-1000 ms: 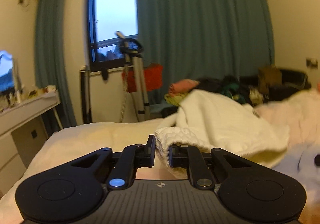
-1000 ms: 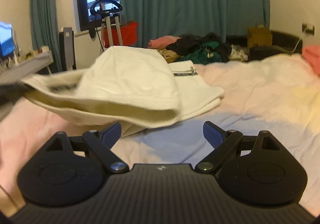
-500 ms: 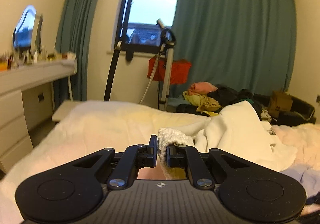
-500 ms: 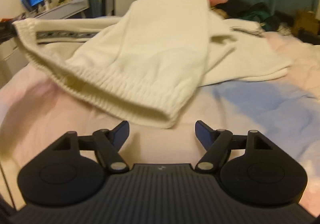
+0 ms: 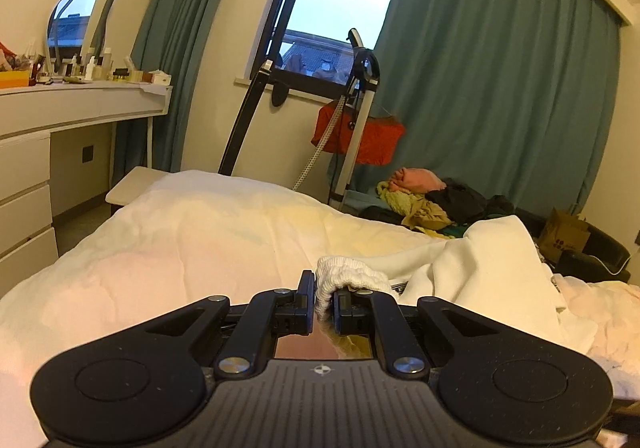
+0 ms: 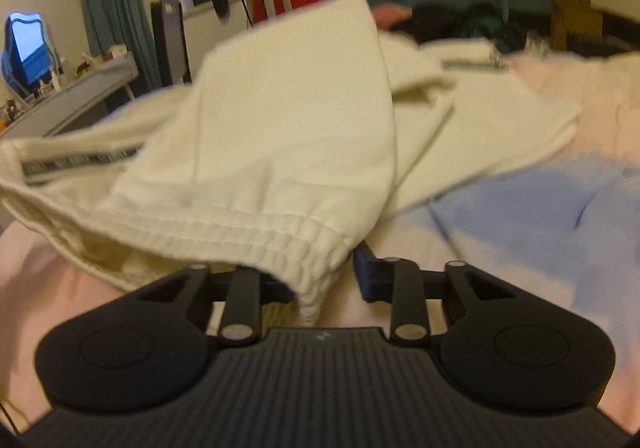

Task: Fold clothes
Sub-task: 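Grasp the white sweatpants cuff with the left gripper and lift it, then lift the cuff with the left gripper while the right gripper grasps the striped side seam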

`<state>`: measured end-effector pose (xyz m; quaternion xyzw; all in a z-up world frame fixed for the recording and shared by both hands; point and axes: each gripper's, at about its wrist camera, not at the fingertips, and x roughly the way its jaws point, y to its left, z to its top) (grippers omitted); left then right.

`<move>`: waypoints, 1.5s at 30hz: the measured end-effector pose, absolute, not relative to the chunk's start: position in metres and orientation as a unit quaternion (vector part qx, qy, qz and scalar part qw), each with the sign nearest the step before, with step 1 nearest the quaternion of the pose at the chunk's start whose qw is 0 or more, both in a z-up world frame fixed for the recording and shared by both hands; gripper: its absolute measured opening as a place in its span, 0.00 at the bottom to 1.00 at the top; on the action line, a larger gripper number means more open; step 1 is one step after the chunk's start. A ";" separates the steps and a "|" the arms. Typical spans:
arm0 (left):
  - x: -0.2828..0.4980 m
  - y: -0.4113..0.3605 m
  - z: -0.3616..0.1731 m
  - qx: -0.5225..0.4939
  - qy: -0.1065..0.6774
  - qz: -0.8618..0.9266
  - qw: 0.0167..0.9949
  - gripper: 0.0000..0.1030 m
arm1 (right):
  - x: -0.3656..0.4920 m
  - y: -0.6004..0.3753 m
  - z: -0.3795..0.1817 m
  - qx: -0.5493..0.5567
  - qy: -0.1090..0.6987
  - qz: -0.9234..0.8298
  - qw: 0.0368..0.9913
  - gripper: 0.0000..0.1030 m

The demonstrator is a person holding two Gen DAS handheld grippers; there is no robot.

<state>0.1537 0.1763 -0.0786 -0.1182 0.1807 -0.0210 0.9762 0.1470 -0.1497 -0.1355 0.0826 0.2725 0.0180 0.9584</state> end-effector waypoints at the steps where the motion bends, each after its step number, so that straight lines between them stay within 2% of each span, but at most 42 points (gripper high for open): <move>1: 0.155 0.174 -0.078 -0.120 0.182 -0.020 0.976 0.09 | 0.138 -0.146 -0.125 0.070 0.253 0.021 0.965 0.21; 4: 0.158 0.179 -0.079 -0.145 0.200 -0.019 0.969 0.09 | 0.108 -0.131 -0.091 0.020 0.193 0.032 0.980 0.20; 7: 0.169 0.203 -0.087 -0.223 0.243 -0.017 0.944 0.09 | 0.072 -0.107 -0.072 -0.061 0.156 0.044 0.985 0.20; 10: 0.174 0.225 -0.096 -0.280 0.278 -0.026 0.919 0.10 | 0.047 -0.084 -0.070 -0.129 0.151 0.067 0.978 0.20; 16: 0.179 0.241 -0.121 -0.278 0.360 -0.002 0.891 0.13 | 0.060 -0.058 -0.104 -0.193 0.227 0.101 0.949 0.20; 20: 0.169 0.260 -0.133 -0.353 0.394 0.007 0.849 0.18 | 0.081 -0.075 -0.113 -0.131 0.293 0.100 0.942 0.21; 22: 0.159 0.264 -0.129 -0.377 0.391 0.002 0.840 0.28 | 0.082 -0.088 -0.111 -0.082 0.316 0.112 0.939 0.23; 26: 0.136 0.264 -0.114 -0.387 0.374 -0.014 0.843 0.38 | 0.072 -0.104 -0.105 -0.007 0.334 0.131 0.933 0.33; 28: 0.121 0.261 -0.109 -0.399 0.362 -0.038 0.842 0.48 | 0.065 -0.113 -0.101 0.031 0.337 0.147 0.930 0.46; 30: 0.108 0.258 -0.109 -0.419 0.364 -0.072 0.829 0.54 | 0.059 -0.122 -0.096 0.058 0.329 0.160 0.929 0.71; 32: 0.098 0.254 -0.113 -0.429 0.372 -0.102 0.817 0.54 | 0.055 -0.130 -0.088 0.071 0.316 0.169 0.931 0.78; 38: 0.117 0.241 -0.115 -0.388 0.366 -0.101 0.840 0.58 | 0.069 -0.159 -0.087 0.167 0.308 0.153 0.924 0.78; 42: 0.149 0.226 -0.125 -0.332 0.381 -0.086 0.859 0.64 | 0.083 -0.181 -0.105 0.250 0.324 0.123 0.904 0.78; 44: 0.161 0.217 -0.133 -0.304 0.390 -0.084 0.865 0.62 | 0.089 -0.190 -0.116 0.284 0.334 0.105 0.893 0.78; 45: 0.167 0.212 -0.137 -0.290 0.394 -0.082 0.868 0.54 | 0.092 -0.192 -0.121 0.296 0.340 0.097 0.887 0.79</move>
